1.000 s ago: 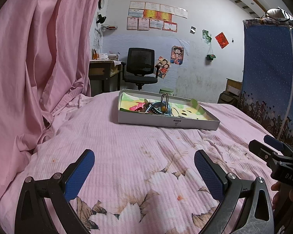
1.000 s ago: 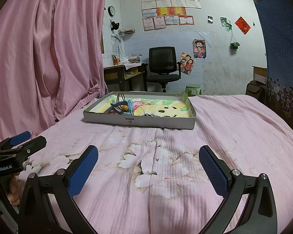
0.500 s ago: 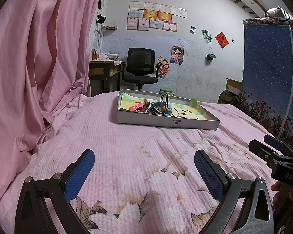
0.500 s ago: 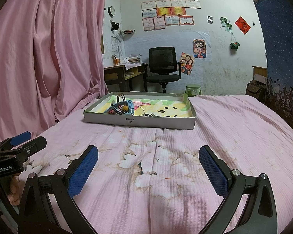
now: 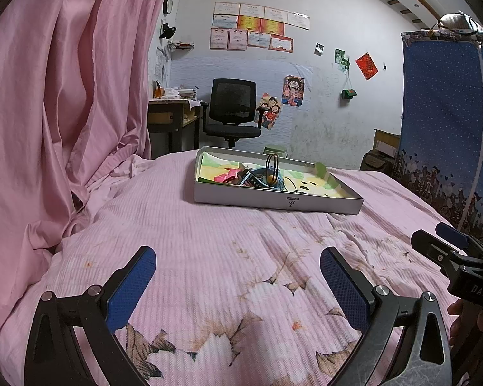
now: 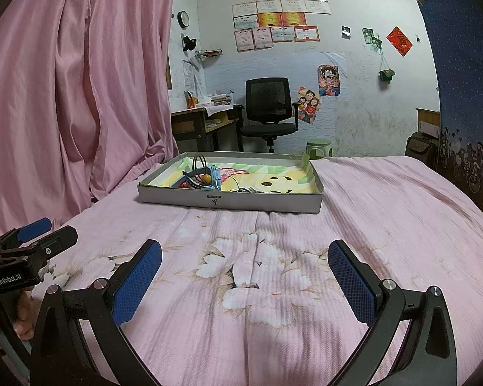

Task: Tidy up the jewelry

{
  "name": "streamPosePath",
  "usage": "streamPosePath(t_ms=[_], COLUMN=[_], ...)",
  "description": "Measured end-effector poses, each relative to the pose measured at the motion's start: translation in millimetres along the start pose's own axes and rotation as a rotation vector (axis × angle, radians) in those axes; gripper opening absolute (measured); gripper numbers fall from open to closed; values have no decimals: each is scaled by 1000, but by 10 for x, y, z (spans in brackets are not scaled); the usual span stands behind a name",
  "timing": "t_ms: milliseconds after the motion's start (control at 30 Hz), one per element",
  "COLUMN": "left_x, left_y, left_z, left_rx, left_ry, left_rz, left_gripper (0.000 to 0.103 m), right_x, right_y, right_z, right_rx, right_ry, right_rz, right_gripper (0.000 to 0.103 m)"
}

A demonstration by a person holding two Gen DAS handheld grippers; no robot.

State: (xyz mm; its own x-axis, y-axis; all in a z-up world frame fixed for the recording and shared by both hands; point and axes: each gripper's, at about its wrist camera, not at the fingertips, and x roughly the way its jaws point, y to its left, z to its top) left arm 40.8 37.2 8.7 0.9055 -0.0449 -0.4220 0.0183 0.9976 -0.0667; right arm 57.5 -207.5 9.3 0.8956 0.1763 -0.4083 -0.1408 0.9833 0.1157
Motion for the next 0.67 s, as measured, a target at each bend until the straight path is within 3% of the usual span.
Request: streamPosePath(t_ms=[667], left_x=[-27], left_y=[-44], left_z=[28], left_rx=[8], left_ry=[4], left_rz=[30], left_gripper=[103], right_x=[3], right_y=[7], right_z=[-5], right_rx=[0], right_ry=[3], right_rz=[3], right_gripper=[102])
